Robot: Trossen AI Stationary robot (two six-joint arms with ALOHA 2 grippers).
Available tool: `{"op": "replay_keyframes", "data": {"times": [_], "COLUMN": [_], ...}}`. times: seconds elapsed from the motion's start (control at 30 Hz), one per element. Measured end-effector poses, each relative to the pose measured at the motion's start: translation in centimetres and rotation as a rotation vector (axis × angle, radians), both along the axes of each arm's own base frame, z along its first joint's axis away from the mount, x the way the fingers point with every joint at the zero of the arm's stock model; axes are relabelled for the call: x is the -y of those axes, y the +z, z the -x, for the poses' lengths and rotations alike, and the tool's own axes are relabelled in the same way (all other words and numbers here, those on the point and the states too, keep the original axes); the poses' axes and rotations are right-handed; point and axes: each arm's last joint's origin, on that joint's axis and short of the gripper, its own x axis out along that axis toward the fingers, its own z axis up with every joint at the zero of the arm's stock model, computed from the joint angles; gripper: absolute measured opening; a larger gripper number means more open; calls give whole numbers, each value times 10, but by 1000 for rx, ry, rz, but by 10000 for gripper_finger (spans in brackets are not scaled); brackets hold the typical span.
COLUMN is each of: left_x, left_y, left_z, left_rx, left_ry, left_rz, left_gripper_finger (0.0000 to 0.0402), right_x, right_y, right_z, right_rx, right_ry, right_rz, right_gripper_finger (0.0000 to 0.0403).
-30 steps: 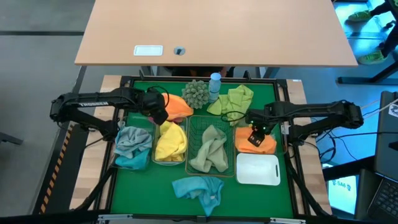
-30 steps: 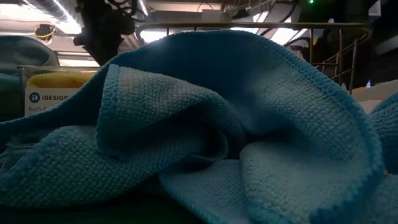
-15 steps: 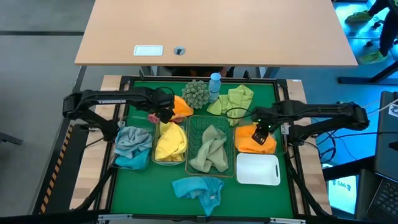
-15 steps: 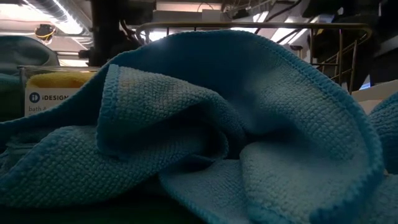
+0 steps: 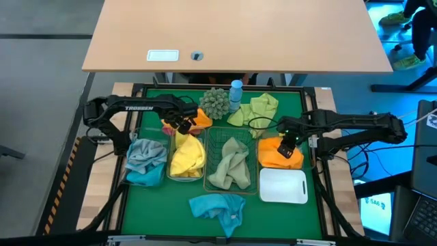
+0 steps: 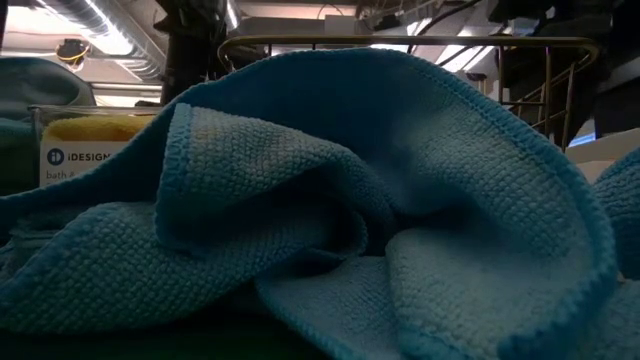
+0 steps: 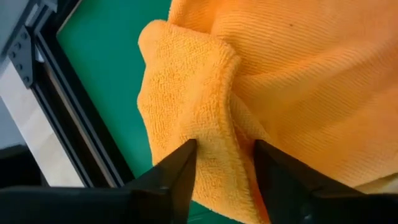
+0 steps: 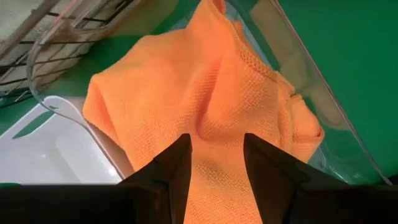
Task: Sort microfiber towel by color & place in baskets
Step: Put the orange microfiber cloth into the right transparent bin
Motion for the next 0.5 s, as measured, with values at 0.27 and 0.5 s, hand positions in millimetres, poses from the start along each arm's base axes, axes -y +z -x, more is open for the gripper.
{"op": "replay_keyframes", "data": {"times": [0.27, 0.5], "left_x": [2, 13], "left_y": [5, 37], "left_z": [2, 18], "left_rx": [-20, 110], "left_ry": [-109, -151], "left_rz": [18, -11], "left_gripper_finger": [10, 2], "right_x": [0, 1], "right_y": [2, 6], "right_z": [-6, -17], "right_rx": [70, 188], "right_ry": [0, 39], "right_rz": [5, 18], "right_gripper_finger": [147, 147]}}
